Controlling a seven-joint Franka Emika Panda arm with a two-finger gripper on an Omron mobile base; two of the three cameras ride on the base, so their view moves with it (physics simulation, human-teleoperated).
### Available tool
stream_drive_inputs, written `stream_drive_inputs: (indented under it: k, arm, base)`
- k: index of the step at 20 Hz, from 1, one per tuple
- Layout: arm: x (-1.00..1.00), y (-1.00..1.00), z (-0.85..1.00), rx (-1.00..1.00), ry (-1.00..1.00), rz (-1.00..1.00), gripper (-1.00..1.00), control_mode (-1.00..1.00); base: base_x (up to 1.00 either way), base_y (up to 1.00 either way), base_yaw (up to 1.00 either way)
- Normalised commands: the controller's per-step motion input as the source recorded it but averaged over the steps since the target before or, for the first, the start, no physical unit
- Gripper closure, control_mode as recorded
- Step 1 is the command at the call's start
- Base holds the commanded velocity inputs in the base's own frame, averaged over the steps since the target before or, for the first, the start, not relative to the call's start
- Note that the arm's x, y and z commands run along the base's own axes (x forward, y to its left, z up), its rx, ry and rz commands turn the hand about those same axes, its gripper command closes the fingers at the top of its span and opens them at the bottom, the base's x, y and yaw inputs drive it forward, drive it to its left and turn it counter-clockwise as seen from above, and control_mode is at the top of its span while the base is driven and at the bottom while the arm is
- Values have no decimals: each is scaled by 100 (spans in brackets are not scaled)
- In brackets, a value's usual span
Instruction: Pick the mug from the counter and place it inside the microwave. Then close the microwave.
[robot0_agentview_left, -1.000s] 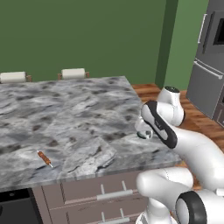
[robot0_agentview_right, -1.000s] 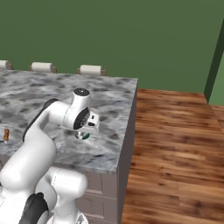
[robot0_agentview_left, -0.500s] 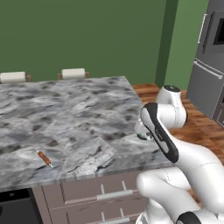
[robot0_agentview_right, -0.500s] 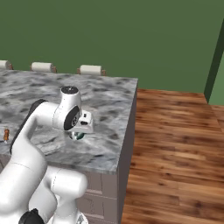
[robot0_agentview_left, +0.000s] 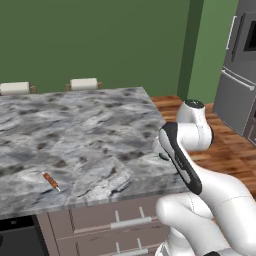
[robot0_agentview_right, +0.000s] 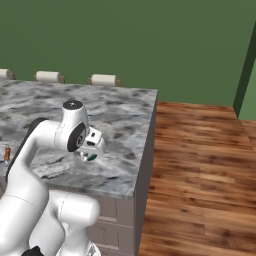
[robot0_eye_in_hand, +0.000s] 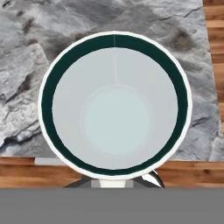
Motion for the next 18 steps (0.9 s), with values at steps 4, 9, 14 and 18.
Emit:
stream_drive_inputs:
  k: [4, 9, 14, 18]
  arm:
    - [0, 0, 4, 1, 0, -23, 100, -100]
    - [-26, 0, 10, 4, -1, -9, 100, -100]
    - [-3, 0, 0, 0, 0, 0, 100, -100]
    - [0, 0, 0, 0, 0, 0, 100, -100]
  base:
    - [0, 0, 0]
    - [0, 0, 0]
    - [0, 0, 0]
    - [0, 0, 0]
